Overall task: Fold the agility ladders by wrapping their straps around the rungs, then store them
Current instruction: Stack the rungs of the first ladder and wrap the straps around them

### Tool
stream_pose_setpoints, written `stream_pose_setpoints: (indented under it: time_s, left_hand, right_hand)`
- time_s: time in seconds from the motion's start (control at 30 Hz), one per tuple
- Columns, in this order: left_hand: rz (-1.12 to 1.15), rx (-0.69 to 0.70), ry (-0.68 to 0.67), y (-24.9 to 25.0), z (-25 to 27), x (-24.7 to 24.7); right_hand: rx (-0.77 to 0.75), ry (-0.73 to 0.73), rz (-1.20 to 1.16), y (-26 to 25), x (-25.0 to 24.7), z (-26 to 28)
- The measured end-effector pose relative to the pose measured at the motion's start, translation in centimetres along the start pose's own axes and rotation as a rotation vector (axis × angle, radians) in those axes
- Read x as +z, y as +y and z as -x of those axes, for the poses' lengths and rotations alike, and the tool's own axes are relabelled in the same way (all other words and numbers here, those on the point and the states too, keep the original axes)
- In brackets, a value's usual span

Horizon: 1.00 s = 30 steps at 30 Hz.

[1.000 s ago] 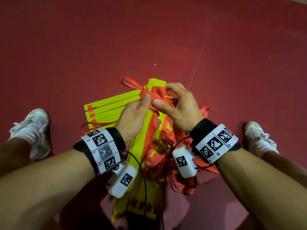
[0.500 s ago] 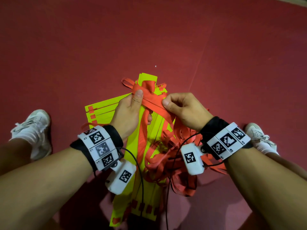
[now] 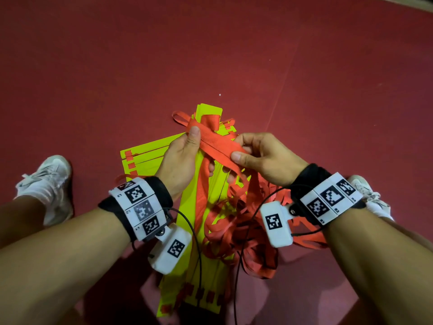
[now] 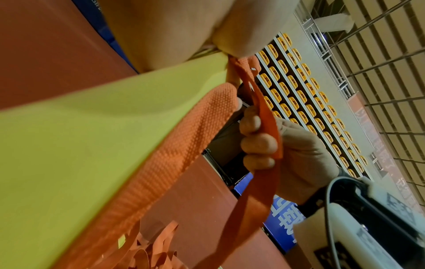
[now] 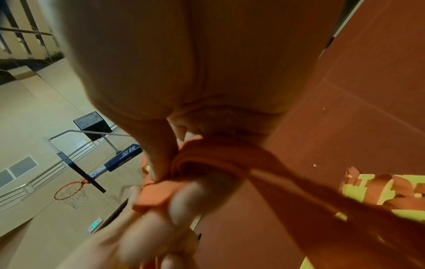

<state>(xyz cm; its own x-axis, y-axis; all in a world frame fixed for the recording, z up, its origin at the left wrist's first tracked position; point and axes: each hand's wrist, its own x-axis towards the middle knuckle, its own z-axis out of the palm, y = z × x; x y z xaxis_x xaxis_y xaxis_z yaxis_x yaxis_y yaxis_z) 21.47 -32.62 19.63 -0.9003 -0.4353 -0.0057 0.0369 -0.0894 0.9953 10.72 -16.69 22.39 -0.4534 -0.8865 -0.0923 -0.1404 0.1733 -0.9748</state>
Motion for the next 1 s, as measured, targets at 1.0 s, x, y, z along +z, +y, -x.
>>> stream_pose_setpoints:
  time_s: [1.0]
  left_hand:
    - [0.134, -0.144, -0.040, -0.1, 0.9, 1.0]
  right_hand:
    - [-0.224, 0.105, 0.114, 0.9, 2.1, -1.5]
